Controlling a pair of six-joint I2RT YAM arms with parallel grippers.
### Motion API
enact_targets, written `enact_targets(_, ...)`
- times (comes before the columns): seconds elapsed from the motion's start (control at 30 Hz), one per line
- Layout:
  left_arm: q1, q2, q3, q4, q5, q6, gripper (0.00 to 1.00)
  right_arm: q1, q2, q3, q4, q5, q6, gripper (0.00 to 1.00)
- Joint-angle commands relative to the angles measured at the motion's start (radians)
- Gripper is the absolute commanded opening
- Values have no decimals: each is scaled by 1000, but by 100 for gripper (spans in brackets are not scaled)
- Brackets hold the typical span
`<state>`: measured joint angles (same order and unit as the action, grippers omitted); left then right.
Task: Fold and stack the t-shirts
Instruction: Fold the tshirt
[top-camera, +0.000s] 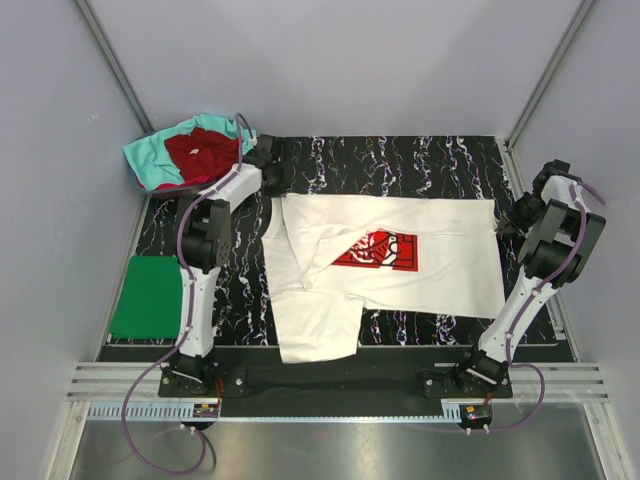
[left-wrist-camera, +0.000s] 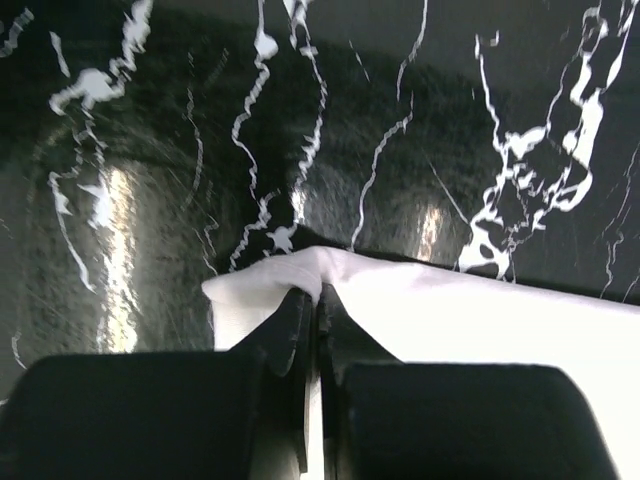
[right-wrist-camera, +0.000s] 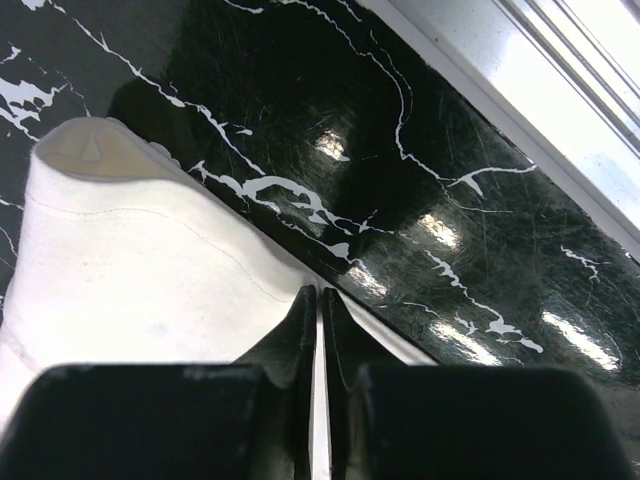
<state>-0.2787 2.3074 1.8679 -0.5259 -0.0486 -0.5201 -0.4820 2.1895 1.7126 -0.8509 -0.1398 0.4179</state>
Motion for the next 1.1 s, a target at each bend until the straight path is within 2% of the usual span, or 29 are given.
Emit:
enact_targets(0.0,41,-43,48,87,1,12,0,-12,7,41,1,42,-25,0)
enact_targets(0.1,58,-34,57,115,42,-3,0,-12,12,41,6,48,-31,0)
enact_targets(0.23,61,-20,60,107,110,3,27,-12,9,36,9,55,-36,0)
enact_targets(0.33,59,-45,10,109,128,5,37,-12,9,35,13,69,-47,0)
enact_targets(0.37,59,-71,-9,110,128,5,47,-12,9,36,12,74,-50,0)
enact_targets(0.47,55,-143,-84,95,130,17,54,-12,15,44,9,82,-56,0)
enact_targets(0.6,16,-290,-232,60,93,51,54,-12,16,59,4,83,-54,0)
enact_targets(0.67,-8,-416,-387,81,90,31,53,-12,16,62,3,80,-56,0)
enact_targets(0.77,-54,-535,-528,79,130,20,54,-12,16,64,1,74,-50,0)
enact_targets(0.83,-100,-598,-582,78,186,43,57,-12,18,62,4,63,-45,0)
enact_targets(1.0,-217,-660,-699,84,208,101,61,-10,12,42,19,34,-34,0)
enact_targets(1.07,-252,-643,-702,57,190,95,56,-12,9,30,26,31,-33,0)
